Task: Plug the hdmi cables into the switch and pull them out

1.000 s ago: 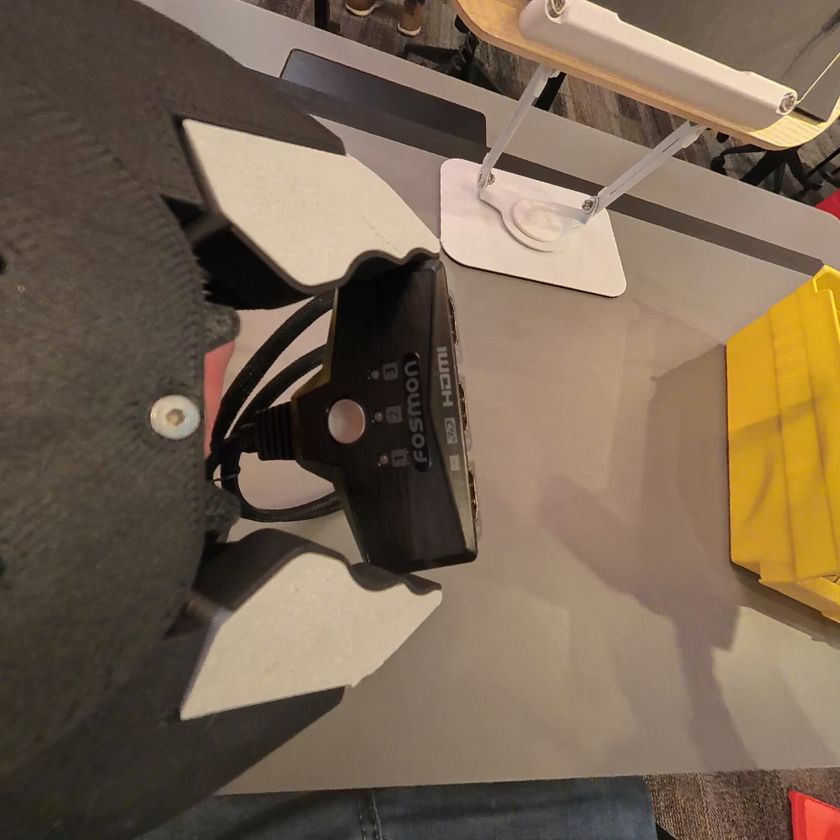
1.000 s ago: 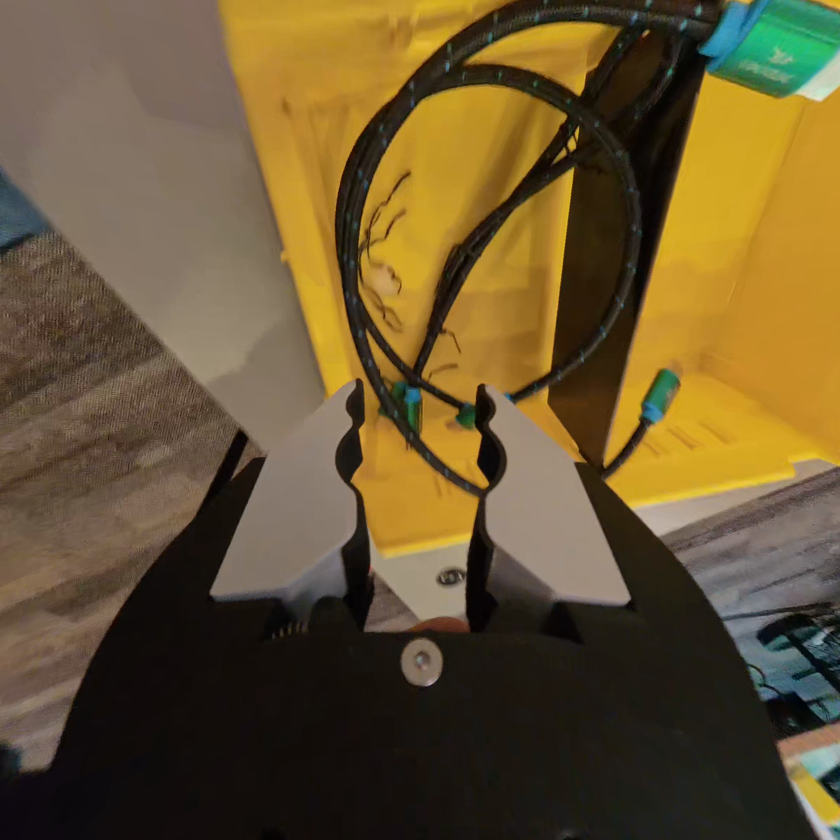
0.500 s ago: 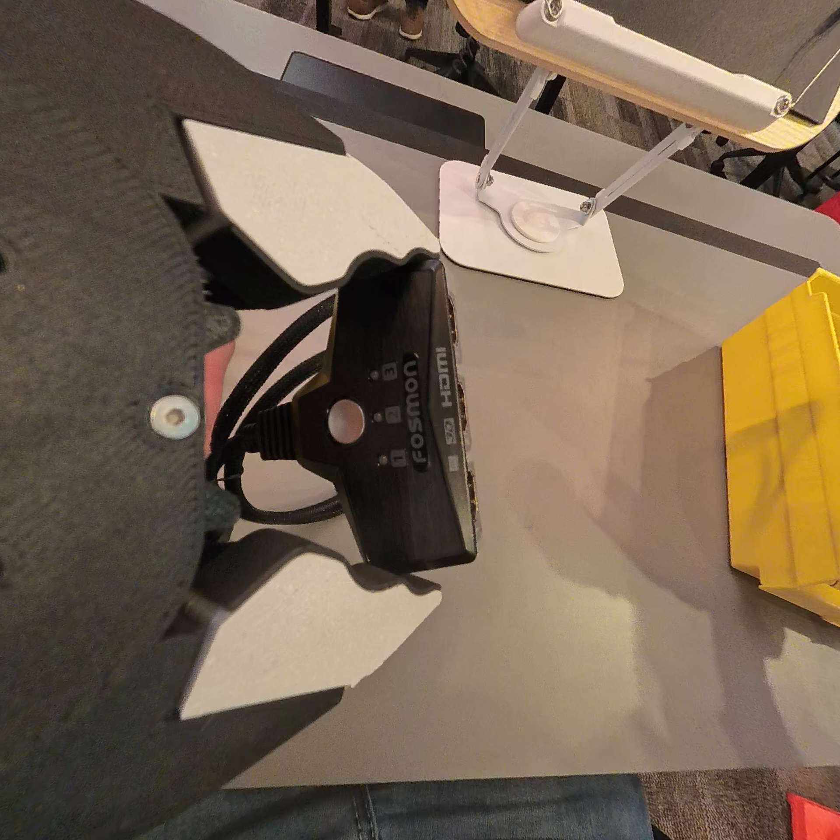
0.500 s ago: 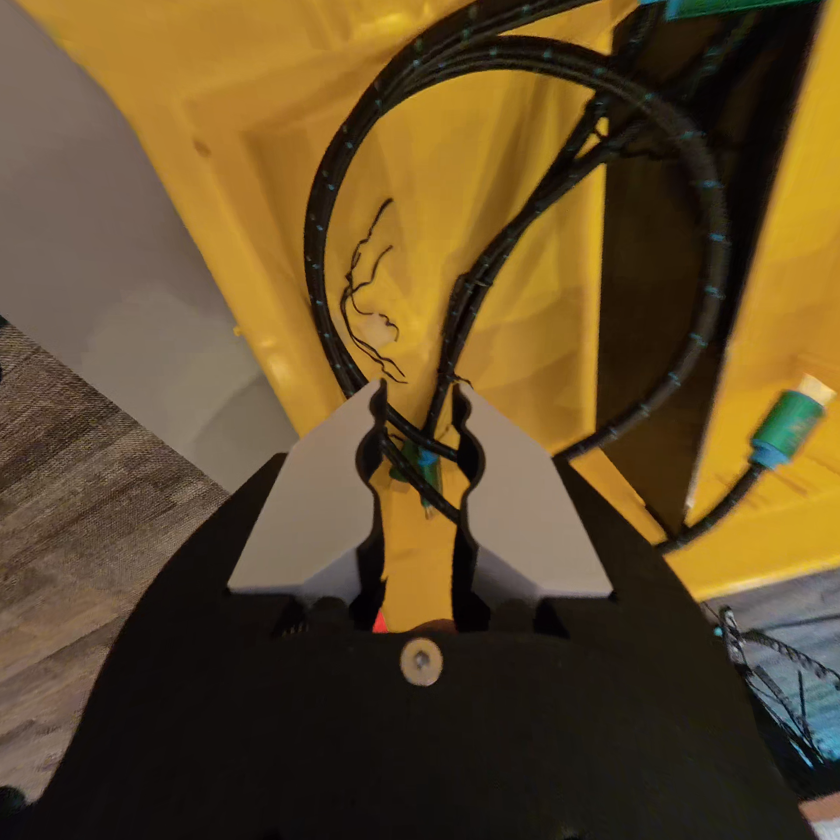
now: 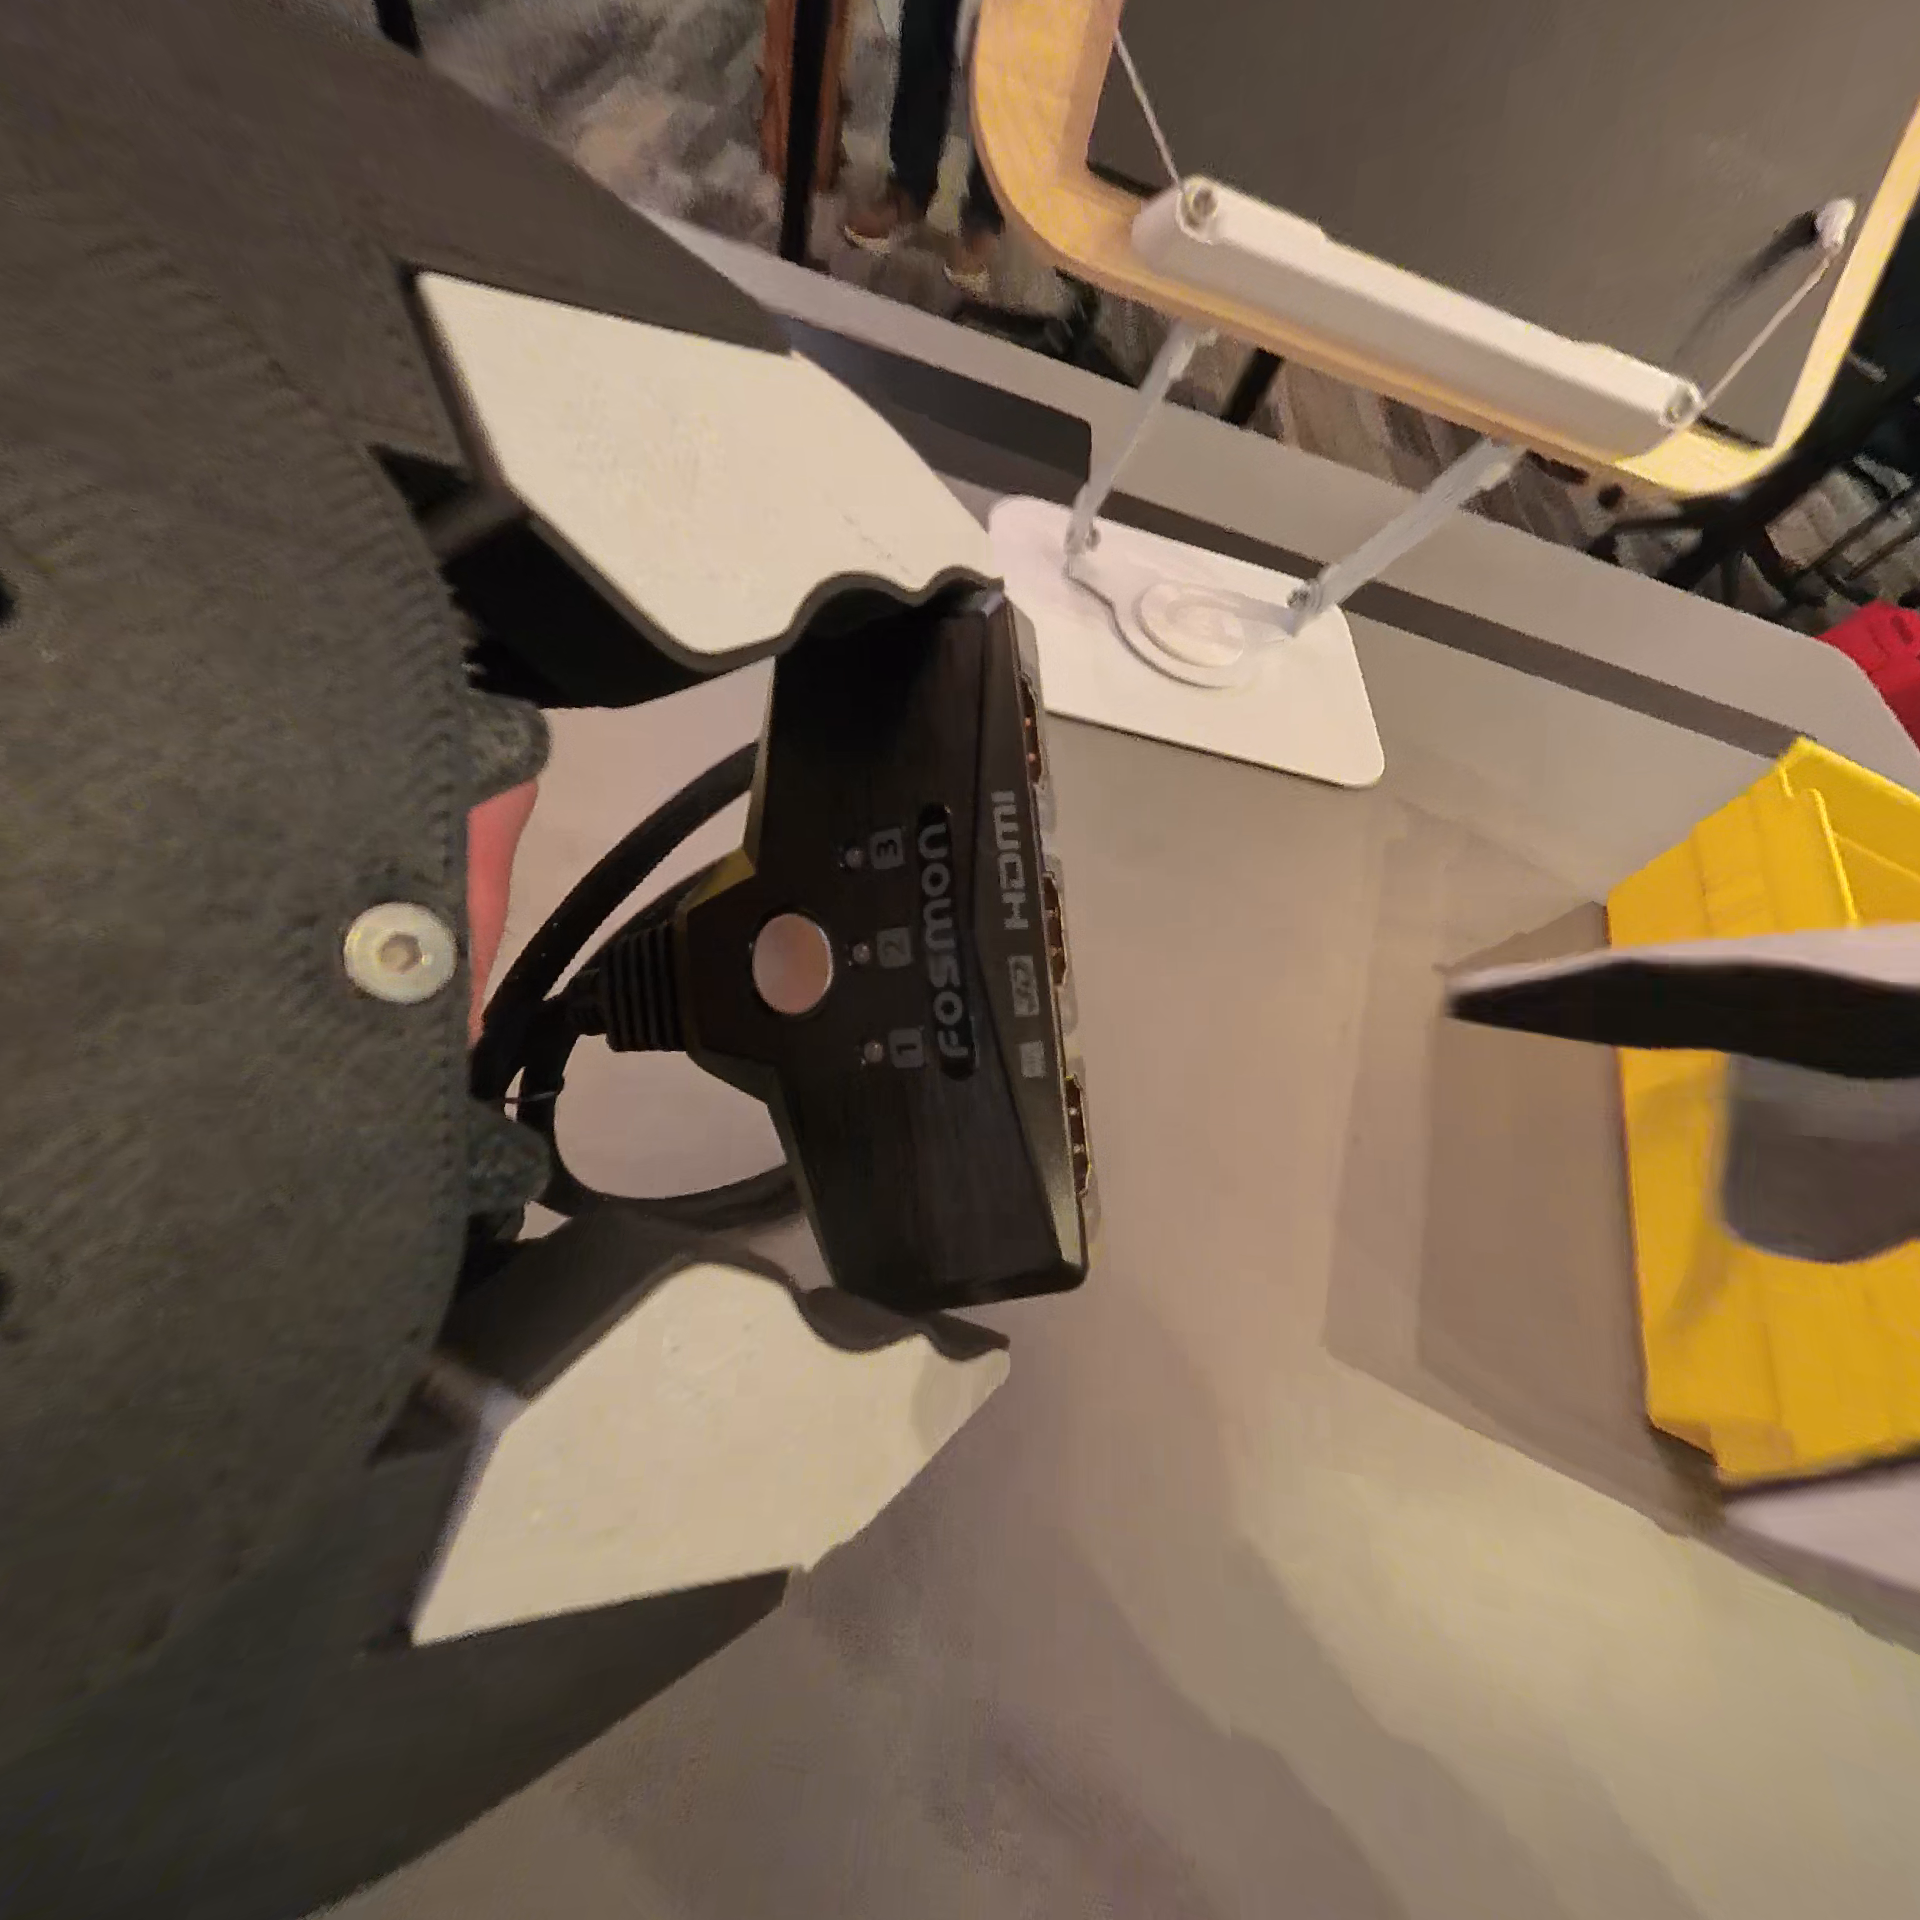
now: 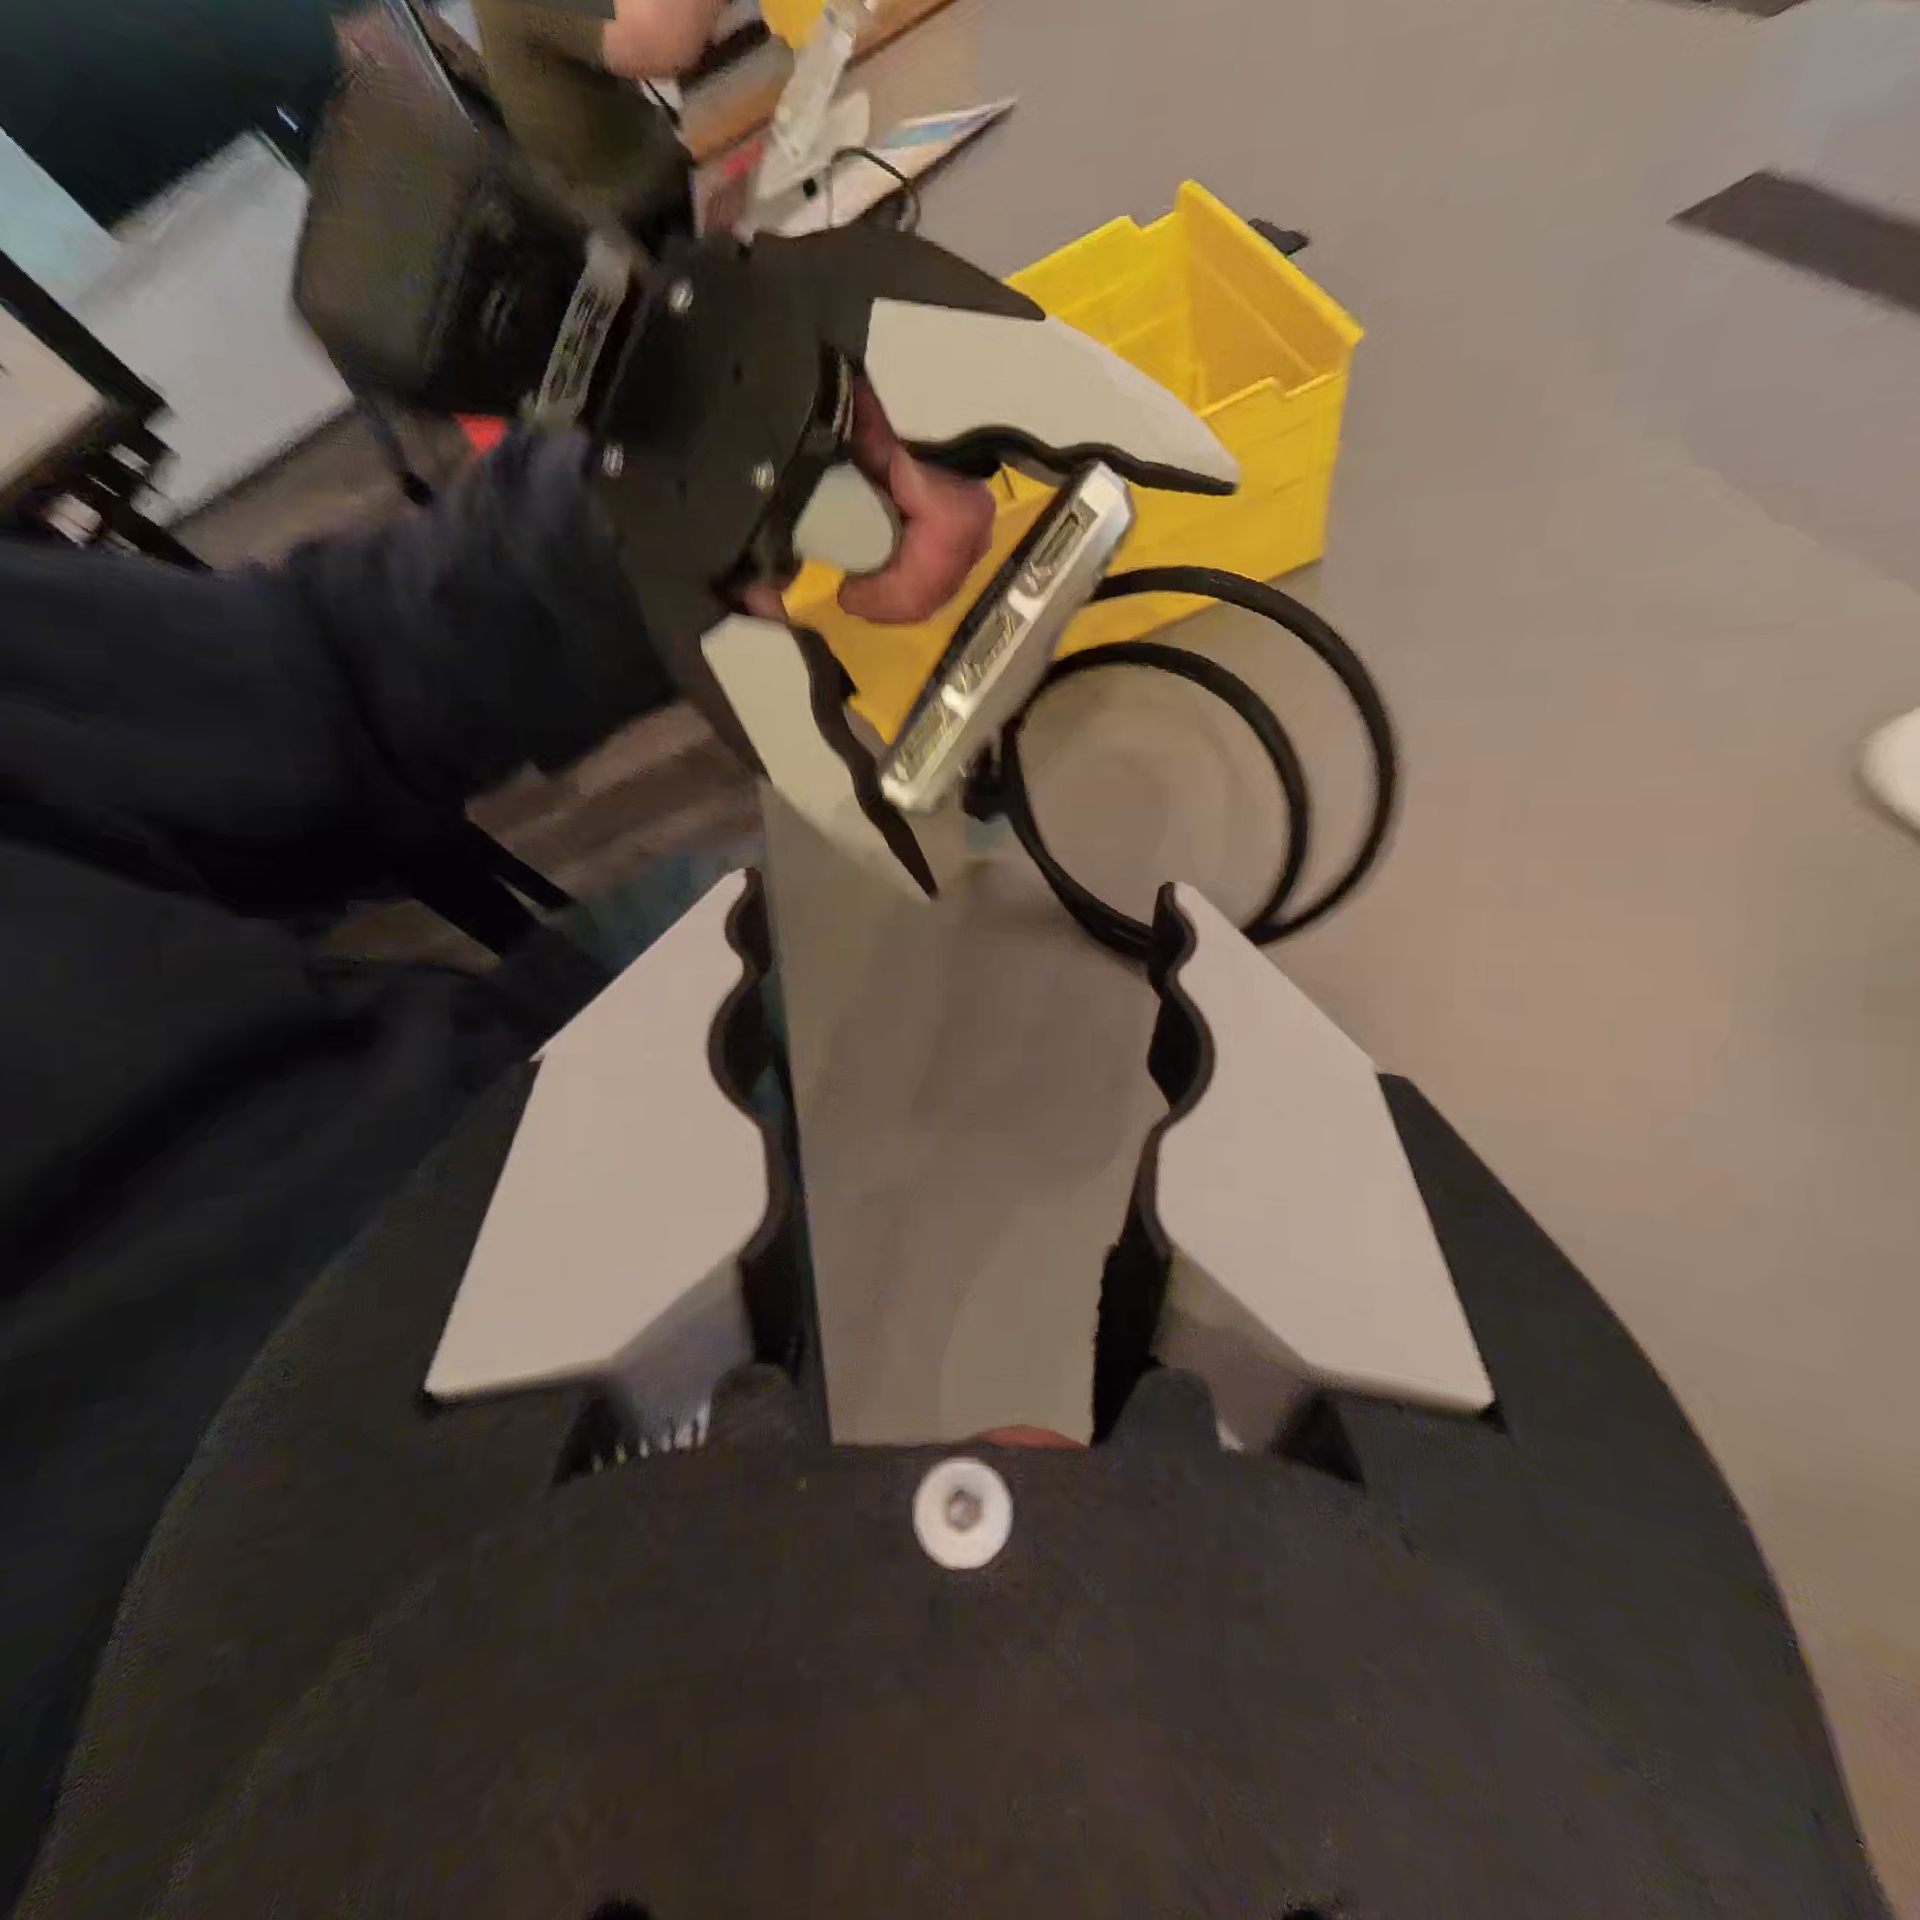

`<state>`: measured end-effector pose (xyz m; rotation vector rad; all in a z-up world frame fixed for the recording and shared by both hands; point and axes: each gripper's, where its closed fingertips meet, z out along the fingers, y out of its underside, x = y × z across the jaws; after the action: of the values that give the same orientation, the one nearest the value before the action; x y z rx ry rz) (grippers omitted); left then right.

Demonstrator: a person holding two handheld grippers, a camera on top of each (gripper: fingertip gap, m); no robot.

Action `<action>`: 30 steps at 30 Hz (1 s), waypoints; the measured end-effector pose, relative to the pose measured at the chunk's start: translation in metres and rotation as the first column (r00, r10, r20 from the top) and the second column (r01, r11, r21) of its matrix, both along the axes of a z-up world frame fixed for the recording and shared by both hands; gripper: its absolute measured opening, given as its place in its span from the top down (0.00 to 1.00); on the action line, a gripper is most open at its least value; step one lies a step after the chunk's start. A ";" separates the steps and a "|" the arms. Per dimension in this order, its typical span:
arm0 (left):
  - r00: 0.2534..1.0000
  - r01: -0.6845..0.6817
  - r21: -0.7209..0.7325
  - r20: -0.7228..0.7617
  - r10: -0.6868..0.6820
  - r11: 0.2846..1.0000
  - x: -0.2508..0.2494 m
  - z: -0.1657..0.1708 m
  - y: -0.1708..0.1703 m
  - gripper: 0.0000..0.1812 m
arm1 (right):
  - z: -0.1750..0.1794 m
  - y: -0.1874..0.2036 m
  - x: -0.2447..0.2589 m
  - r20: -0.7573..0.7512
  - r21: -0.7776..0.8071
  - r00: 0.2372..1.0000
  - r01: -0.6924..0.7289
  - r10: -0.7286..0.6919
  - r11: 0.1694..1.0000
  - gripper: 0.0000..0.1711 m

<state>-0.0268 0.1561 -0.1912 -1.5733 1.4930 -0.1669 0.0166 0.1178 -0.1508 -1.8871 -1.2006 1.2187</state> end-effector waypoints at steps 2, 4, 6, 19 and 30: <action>0.997 -0.027 0.071 -0.064 0.032 0.997 0.004 -0.003 0.003 0.32 | -0.008 0.001 -0.025 -0.026 -0.077 0.999 -0.039 0.037 0.996 0.57; 0.992 -0.024 0.127 -0.122 0.040 0.992 0.011 -0.007 0.002 0.32 | -0.013 0.006 -0.041 -0.051 -0.133 0.998 -0.044 0.038 0.990 0.63; 0.989 -0.016 0.159 -0.139 0.039 0.987 0.019 -0.008 0.001 0.32 | -0.025 0.003 -0.051 -0.010 -0.154 0.997 -0.077 0.076 0.985 0.69; 0.992 -0.084 0.271 -0.072 0.107 0.959 0.012 0.045 0.002 0.30 | 0.001 0.035 -0.016 0.032 0.076 0.999 -0.011 0.008 0.997 0.89; 0.981 -0.138 0.292 0.169 0.091 0.946 -0.016 0.083 0.011 0.95 | 0.155 0.089 0.158 0.166 0.370 0.951 0.185 -0.261 0.910 0.89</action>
<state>-0.0433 0.1676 -0.1080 -1.3625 1.2376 0.0095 0.1741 0.2071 0.0046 -1.8499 -1.1789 0.6411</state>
